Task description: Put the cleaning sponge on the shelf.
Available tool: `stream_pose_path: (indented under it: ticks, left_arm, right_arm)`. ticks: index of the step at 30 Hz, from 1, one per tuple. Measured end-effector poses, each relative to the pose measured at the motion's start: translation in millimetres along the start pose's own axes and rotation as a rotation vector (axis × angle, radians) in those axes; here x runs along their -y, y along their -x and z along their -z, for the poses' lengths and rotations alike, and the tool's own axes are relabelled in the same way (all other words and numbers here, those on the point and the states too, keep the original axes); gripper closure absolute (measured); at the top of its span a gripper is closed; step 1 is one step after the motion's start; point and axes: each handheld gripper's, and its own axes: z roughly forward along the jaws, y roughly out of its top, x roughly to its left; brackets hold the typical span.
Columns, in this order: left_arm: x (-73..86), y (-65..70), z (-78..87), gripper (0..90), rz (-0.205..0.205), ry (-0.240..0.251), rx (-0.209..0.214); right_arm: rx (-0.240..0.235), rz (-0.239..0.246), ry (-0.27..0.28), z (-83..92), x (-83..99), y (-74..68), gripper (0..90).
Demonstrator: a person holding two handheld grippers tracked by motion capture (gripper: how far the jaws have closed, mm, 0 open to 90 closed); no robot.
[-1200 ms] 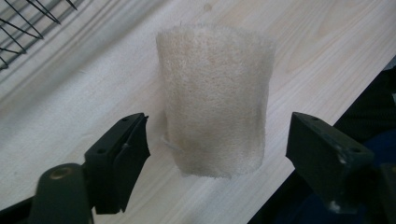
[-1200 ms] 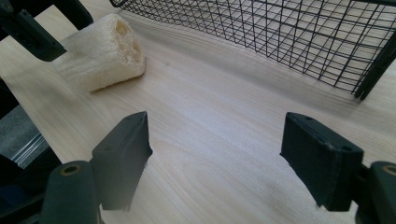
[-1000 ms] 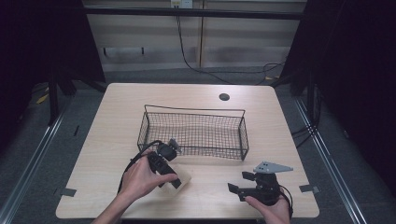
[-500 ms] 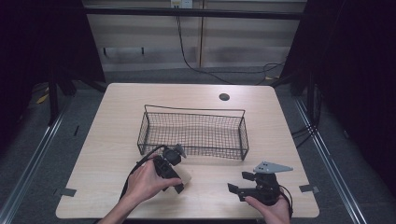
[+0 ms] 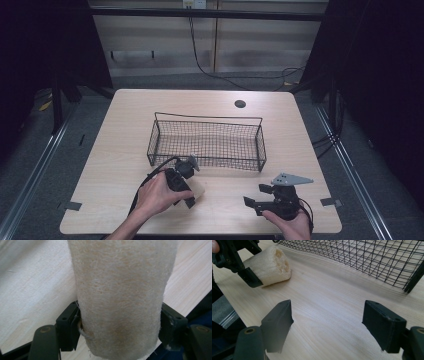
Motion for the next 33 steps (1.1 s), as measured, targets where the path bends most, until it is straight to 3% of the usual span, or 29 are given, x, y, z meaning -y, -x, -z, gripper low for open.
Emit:
stream_pose_path:
  ticks: [3, 12, 14, 18, 25, 33]
  left_arm:
    - [0.3, -0.9, 1.1, 31.0, -0.003, -0.004, 0.021]
    - [2.8, -1.2, 8.5, 31.1, -0.010, 0.017, 0.018]
    - [3.3, -1.0, 8.6, 31.1, -0.016, 0.018, 0.040]
    - [3.2, -1.7, 11.6, 31.2, 0.009, 0.040, 0.041]
    - [5.7, -1.2, 19.8, 31.3, -0.019, 0.044, 0.070]
    - [9.5, -2.5, 26.6, 31.3, -0.025, 0.054, 0.046]
  right_arm:
    - [-0.001, 0.001, -0.001, -0.1, 0.0, -0.1, 23.6]
    - [-0.003, 0.005, -0.001, -0.1, 0.0, 0.0, 23.6]
    - [-0.002, 0.002, -0.002, 0.1, 0.0, 0.0, 23.6]
    - [-0.002, 0.002, -0.003, 0.1, 0.0, 0.1, 23.6]
    - [-0.003, 0.001, -0.002, 0.2, -0.1, 0.2, 23.6]
    - [-0.003, 0.002, -0.001, 0.6, -0.2, 0.2, 23.6]
